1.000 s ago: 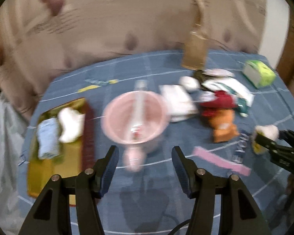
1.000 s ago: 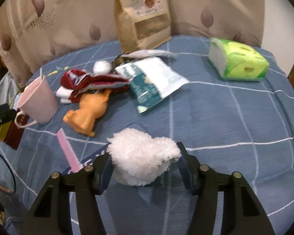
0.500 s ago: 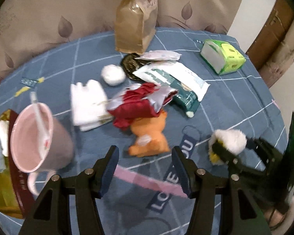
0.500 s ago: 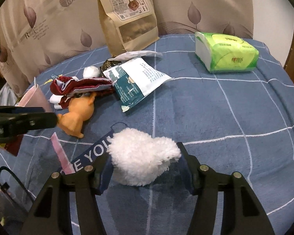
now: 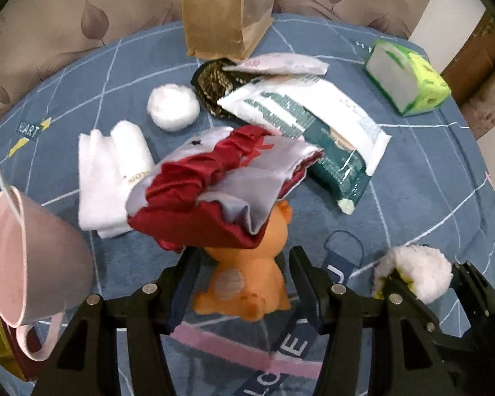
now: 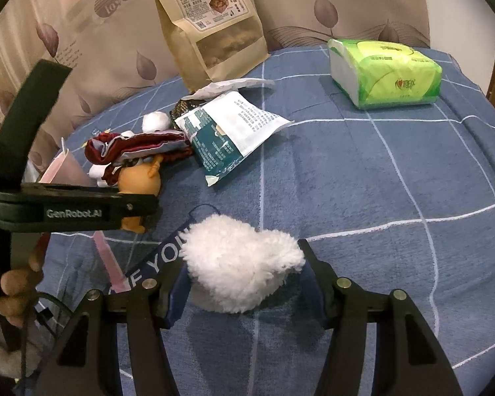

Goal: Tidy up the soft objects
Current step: 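Grasp the orange toy figure with the left gripper while the right gripper holds the fluffy sock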

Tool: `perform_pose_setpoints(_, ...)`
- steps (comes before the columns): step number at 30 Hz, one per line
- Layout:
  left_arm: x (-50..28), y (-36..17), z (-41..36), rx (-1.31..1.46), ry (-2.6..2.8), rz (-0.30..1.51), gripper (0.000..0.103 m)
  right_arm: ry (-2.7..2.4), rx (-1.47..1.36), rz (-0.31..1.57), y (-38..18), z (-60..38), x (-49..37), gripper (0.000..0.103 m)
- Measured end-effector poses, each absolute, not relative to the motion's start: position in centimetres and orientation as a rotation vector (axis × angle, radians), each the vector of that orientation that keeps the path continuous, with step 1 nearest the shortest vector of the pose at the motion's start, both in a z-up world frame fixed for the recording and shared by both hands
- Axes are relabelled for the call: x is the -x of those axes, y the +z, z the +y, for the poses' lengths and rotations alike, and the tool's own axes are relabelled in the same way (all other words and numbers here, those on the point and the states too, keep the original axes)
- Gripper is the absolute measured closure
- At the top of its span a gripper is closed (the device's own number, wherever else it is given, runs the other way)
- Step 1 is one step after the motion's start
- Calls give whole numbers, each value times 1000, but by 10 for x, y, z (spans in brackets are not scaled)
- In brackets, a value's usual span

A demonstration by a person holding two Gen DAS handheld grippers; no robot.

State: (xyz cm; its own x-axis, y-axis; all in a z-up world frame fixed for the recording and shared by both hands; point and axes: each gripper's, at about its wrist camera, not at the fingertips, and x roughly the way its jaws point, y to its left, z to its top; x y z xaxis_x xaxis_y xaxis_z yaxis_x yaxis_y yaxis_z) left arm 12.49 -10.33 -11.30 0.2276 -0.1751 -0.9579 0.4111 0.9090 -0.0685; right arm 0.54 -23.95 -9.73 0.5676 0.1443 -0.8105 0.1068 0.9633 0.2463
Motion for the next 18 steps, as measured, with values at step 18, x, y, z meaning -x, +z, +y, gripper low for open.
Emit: perform_pose_setpoints(18,-87,-84,-85,-194,-503,1270,58,25,-286,973,-98,-240,-5,47)
